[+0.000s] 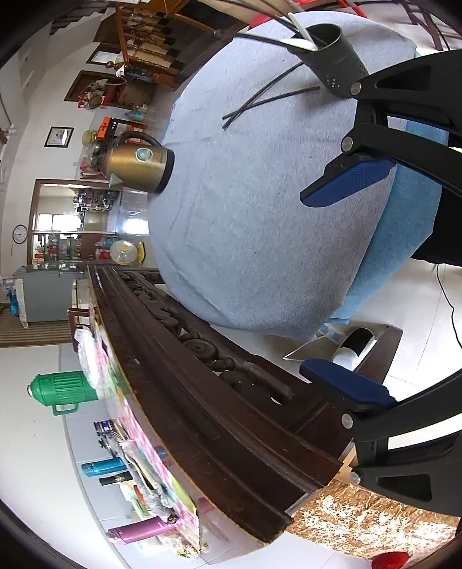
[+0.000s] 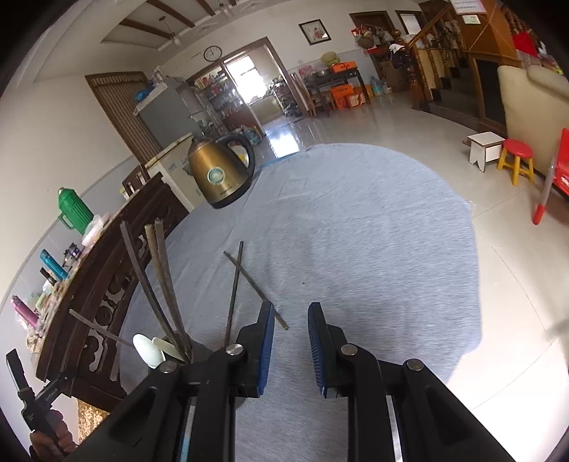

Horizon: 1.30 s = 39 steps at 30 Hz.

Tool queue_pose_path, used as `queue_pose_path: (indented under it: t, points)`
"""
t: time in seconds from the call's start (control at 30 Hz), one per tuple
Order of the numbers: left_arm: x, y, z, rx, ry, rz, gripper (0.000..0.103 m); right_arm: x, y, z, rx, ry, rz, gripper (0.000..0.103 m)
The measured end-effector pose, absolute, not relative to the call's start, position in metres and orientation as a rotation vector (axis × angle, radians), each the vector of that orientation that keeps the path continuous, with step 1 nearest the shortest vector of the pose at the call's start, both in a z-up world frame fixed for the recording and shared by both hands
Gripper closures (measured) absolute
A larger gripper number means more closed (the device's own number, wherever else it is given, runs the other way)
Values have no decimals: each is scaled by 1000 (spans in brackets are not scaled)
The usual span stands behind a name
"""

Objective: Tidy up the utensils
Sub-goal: 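Withdraw both tools from the cup toward the last chopsticks on the cloth, then grasp one dark chopstick with the right tool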

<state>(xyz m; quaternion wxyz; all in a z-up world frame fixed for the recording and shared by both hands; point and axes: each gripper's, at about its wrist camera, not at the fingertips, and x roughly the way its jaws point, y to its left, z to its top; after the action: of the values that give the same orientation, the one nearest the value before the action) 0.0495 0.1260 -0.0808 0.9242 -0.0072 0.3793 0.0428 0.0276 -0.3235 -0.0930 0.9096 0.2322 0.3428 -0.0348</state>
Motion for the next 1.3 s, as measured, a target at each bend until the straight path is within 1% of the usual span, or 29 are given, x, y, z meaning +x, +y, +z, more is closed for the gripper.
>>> queue_pose_path:
  t: [0.53,0.83,1.13,1.3]
  points:
    - [86,128,-97,2,842,94,16,90,-307,-129,473,774,-60,82]
    - [109,100,-100,44,857,70,16,120,-312,-148,486,792,-21,82]
    - [134,66,-118,95,901,11,16,127,-319,-170,513,813,21,82]
    - [140,49,-135,116,847,-37,16,128,-333,-191,597,773,83,82]
